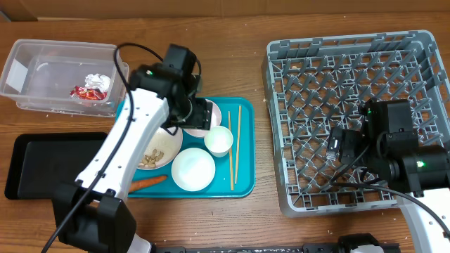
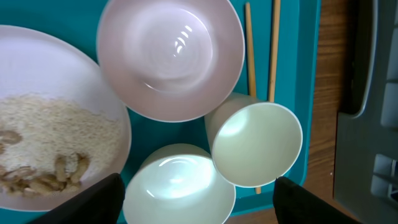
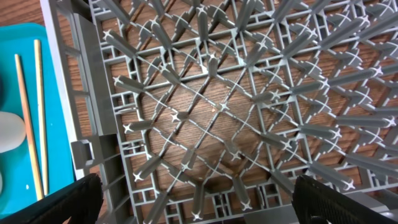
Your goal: Sort waste into correct bins and load items into the dishwasher
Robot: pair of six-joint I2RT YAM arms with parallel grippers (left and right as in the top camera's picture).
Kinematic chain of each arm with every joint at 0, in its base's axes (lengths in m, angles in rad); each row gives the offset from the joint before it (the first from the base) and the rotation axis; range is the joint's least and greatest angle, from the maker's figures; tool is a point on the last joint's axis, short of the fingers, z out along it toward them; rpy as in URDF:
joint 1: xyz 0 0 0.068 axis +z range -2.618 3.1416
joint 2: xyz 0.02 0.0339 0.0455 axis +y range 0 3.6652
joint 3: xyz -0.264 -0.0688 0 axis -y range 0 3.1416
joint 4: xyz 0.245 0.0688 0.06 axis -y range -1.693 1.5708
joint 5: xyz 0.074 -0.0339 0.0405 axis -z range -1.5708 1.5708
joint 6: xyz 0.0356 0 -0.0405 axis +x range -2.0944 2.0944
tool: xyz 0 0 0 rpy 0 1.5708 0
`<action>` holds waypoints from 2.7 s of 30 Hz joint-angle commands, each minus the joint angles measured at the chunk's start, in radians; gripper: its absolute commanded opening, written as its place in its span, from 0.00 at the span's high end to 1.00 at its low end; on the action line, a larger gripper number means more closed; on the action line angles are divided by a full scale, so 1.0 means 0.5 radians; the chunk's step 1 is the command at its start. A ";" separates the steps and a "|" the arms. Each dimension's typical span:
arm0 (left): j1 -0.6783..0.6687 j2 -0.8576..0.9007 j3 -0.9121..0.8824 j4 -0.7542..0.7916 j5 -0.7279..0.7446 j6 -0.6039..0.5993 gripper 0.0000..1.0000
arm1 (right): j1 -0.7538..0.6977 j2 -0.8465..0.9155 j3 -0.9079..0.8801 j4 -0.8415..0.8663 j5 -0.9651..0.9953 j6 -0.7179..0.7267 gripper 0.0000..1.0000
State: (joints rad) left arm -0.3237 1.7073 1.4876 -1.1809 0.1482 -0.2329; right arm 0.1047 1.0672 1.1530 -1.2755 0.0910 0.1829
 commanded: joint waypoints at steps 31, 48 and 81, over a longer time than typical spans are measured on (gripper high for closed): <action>-0.068 -0.020 -0.370 0.431 0.118 -0.076 0.96 | -0.011 -0.016 0.053 0.016 0.107 0.009 0.00; 0.168 -0.011 0.030 0.580 2.199 0.062 0.96 | -0.413 0.236 0.053 0.472 -2.270 -0.865 0.00; -0.224 -0.011 0.030 1.080 2.029 -0.421 0.96 | -0.365 0.406 0.053 0.513 -2.864 -0.957 0.31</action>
State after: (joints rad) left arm -0.4267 1.7073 1.4857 -0.6491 1.2003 -0.4175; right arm -0.0834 1.2728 1.1572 -1.0153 -1.3357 -0.2928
